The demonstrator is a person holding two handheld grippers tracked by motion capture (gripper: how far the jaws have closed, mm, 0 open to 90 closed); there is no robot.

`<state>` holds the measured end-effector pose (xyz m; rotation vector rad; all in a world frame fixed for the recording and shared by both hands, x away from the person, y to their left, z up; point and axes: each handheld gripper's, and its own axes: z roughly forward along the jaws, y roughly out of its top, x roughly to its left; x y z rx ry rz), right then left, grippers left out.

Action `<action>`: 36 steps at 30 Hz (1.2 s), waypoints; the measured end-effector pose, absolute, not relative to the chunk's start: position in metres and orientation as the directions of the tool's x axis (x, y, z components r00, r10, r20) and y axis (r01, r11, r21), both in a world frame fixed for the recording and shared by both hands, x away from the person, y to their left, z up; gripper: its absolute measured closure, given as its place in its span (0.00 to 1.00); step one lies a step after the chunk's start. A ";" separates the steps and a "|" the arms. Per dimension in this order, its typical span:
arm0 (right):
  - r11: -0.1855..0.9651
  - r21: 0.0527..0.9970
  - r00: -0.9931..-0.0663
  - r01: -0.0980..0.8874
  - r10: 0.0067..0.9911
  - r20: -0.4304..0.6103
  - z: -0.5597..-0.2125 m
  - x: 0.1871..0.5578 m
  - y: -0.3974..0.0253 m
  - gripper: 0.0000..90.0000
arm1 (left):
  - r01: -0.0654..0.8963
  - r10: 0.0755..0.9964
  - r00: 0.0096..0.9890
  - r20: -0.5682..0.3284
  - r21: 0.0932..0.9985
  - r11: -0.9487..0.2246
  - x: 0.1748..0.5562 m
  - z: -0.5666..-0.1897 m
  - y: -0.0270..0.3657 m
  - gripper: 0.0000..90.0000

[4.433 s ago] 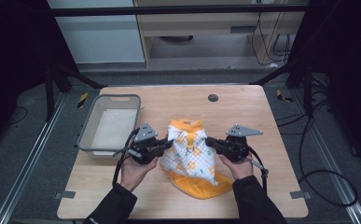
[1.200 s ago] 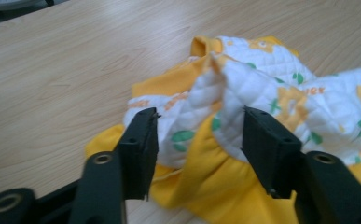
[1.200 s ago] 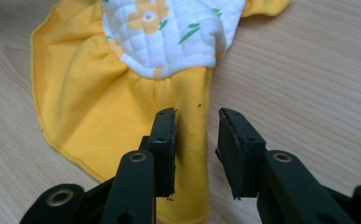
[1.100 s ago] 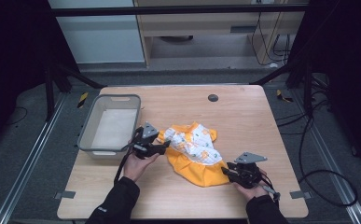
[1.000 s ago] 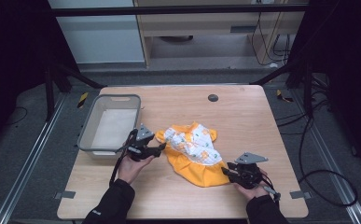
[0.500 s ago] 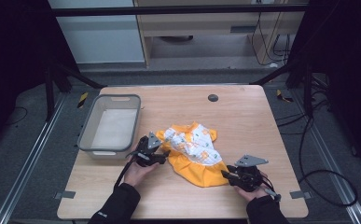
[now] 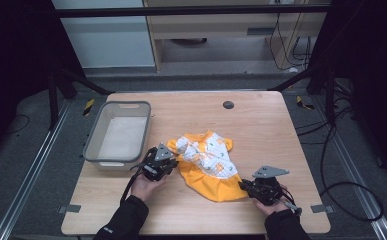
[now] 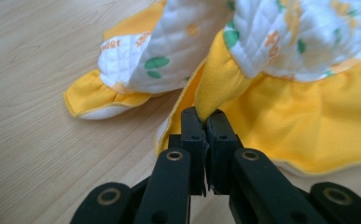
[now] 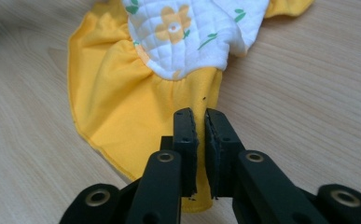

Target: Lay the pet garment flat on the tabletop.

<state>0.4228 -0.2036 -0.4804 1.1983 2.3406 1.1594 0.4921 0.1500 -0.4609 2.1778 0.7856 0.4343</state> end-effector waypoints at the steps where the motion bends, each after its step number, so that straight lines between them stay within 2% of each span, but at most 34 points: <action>1: 0.336 0.759 -0.626 0.557 0.771 0.119 -0.479 0.422 -0.204 0.94 | 0.397 0.658 0.752 0.044 0.766 -0.505 0.487 -0.454 0.152 0.97; 7: 0.318 0.783 -0.652 0.535 0.745 0.143 -0.469 0.416 -0.205 0.95 | 0.394 0.654 0.756 0.010 0.792 -0.467 0.454 -0.427 0.170 0.97; 14: 0.321 0.779 -0.681 0.539 0.711 0.178 -0.463 0.407 -0.202 0.94 | 0.504 0.691 0.718 -0.084 0.748 -0.433 0.429 -0.439 0.193 0.97; 23: 0.394 0.720 -0.660 0.571 0.742 0.119 -0.483 0.415 -0.196 0.89 | 0.558 0.722 0.692 -0.010 0.642 -0.526 0.434 -0.476 0.182 0.94; 25: 0.396 0.721 -0.658 0.569 0.745 0.110 -0.484 0.415 -0.196 0.85 | 0.554 0.728 0.686 0.005 0.645 -0.527 0.434 -0.478 0.182 0.86; 26: 0.395 0.721 -0.655 0.569 0.748 0.107 -0.484 0.415 -0.196 0.83 | 0.546 0.731 0.682 0.019 0.652 -0.526 0.433 -0.477 0.183 0.78; 27: 0.392 0.736 -0.652 0.552 0.754 0.087 -0.483 0.415 -0.197 0.76 | 0.537 0.735 0.678 0.026 0.666 -0.518 0.433 -0.476 0.185 0.66; 28: 0.392 0.736 -0.652 0.552 0.754 0.087 -0.483 0.415 -0.197 0.76 | 0.522 0.735 0.677 0.022 0.690 -0.502 0.432 -0.474 0.187 0.66; 30: 0.382 0.751 -0.648 0.539 0.757 0.080 -0.481 0.414 -0.199 0.74 | 0.494 0.738 0.675 0.012 0.736 -0.463 0.430 -0.468 0.191 0.55; 33: 0.353 0.790 -0.651 0.501 0.755 0.076 -0.473 0.413 -0.202 0.70 | 0.457 0.739 0.673 0.008 0.781 -0.425 0.427 -0.457 0.196 0.48; 36: 0.317 0.824 -0.646 0.470 0.760 0.076 -0.464 0.416 -0.204 0.65 | 0.440 0.743 0.670 -0.004 0.808 -0.392 0.430 -0.447 0.198 0.47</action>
